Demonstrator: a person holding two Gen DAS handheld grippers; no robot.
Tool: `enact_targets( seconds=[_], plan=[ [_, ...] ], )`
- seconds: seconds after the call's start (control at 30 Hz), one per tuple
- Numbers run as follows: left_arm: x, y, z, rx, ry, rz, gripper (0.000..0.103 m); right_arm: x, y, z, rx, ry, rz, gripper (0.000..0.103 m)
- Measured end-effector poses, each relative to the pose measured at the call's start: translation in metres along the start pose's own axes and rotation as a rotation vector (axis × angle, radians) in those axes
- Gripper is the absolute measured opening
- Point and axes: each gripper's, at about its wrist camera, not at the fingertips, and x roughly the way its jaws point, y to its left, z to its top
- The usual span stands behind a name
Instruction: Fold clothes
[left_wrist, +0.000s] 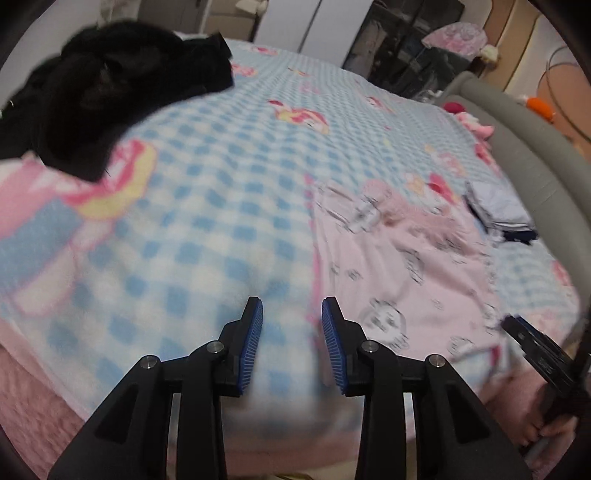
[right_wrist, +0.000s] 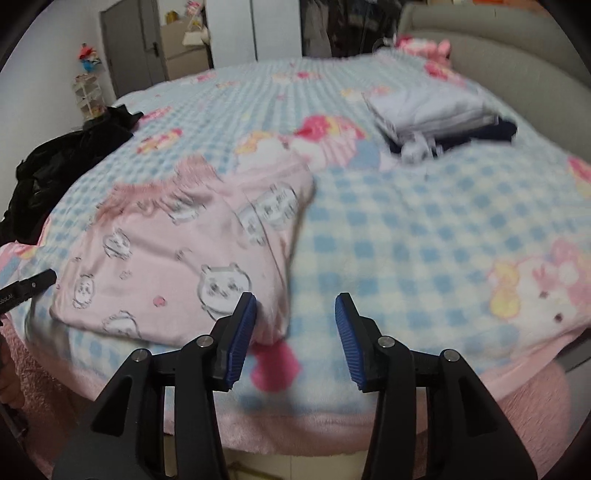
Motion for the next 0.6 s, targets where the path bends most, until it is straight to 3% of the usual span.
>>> enact_targets(
  seconds=[0.1, 0.2, 0.27, 0.47, 0.6],
  plan=[
    [0.0, 0.0, -0.003, -0.001, 0.011, -0.001, 0.036, 0.001, 0.014, 0.004, -0.053, -0.01, 0.027, 0.045],
    [0.0, -0.002, -0.006, 0.003, 0.024, 0.003, 0.038, 0.02, 0.02, -0.002, -0.084, 0.083, -0.048, 0.044],
    [0.0, -0.003, -0.008, 0.006, 0.033, 0.005, 0.038, 0.024, 0.01, -0.009, -0.069, 0.097, -0.057, 0.046],
    [0.001, -0.005, -0.015, 0.016, 0.06, 0.012, 0.036, 0.006, -0.005, -0.009, 0.001, 0.025, -0.049, 0.05],
    [0.002, -0.007, -0.019, 0.022, 0.077, 0.017, 0.036, 0.0, 0.017, -0.007, -0.079, -0.025, -0.064, 0.05]
  ],
)
